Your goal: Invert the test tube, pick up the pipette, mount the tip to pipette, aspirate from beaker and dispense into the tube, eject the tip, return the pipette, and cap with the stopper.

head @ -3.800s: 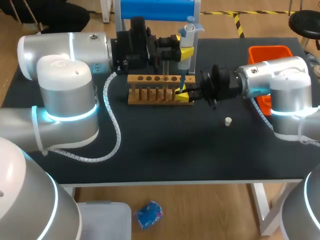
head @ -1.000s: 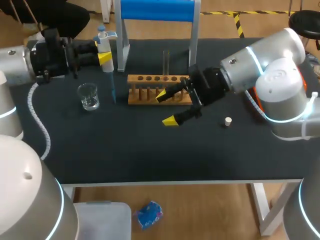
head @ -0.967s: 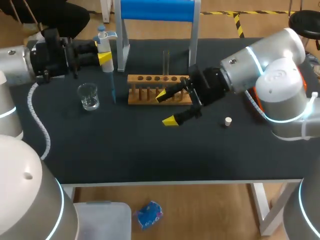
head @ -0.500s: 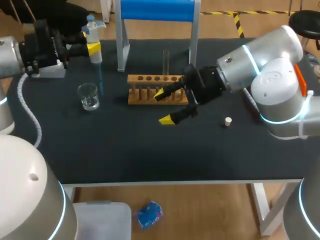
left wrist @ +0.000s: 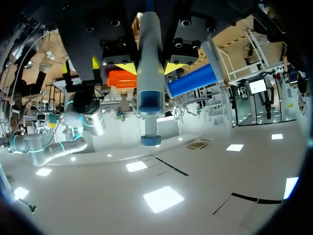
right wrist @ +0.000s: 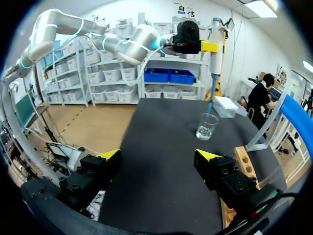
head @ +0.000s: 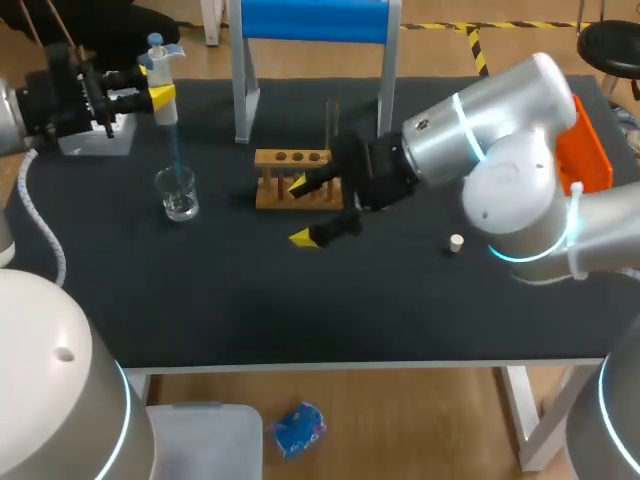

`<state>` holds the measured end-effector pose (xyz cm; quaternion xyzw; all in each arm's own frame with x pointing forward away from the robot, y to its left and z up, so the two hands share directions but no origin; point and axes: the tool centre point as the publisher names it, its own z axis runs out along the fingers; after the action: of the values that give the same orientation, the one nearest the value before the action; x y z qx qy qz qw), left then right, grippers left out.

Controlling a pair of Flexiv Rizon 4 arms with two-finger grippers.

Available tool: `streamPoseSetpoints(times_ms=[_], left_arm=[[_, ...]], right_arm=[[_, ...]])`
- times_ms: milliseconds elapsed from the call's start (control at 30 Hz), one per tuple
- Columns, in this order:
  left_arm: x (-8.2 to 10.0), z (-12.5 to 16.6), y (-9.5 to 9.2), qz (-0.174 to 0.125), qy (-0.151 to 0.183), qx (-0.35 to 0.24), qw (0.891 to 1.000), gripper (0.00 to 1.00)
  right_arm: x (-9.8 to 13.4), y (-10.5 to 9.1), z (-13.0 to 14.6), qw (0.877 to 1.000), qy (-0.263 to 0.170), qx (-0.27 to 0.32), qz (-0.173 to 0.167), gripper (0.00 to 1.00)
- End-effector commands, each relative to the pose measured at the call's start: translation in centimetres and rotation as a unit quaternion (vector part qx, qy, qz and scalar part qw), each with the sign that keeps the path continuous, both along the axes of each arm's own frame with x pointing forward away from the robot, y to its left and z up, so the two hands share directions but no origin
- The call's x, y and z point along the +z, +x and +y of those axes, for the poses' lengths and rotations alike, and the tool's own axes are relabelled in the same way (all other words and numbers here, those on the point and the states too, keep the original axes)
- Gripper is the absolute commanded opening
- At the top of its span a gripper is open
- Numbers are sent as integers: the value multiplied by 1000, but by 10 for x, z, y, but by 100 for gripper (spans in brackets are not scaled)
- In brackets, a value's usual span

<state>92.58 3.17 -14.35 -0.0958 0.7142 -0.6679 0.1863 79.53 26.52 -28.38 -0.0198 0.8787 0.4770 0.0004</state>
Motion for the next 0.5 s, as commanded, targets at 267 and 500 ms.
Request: streamPoseSetpoints(times_ms=[267,500], left_arm=[[-10,13,15,0,-3,2,1000,0],[-15,14,18,7,-6,5,1000,0]], right_arm=[[-43,21,34,998,-3,-49,-50,100],[-53,34,41,997,20,-72,-33,100]])
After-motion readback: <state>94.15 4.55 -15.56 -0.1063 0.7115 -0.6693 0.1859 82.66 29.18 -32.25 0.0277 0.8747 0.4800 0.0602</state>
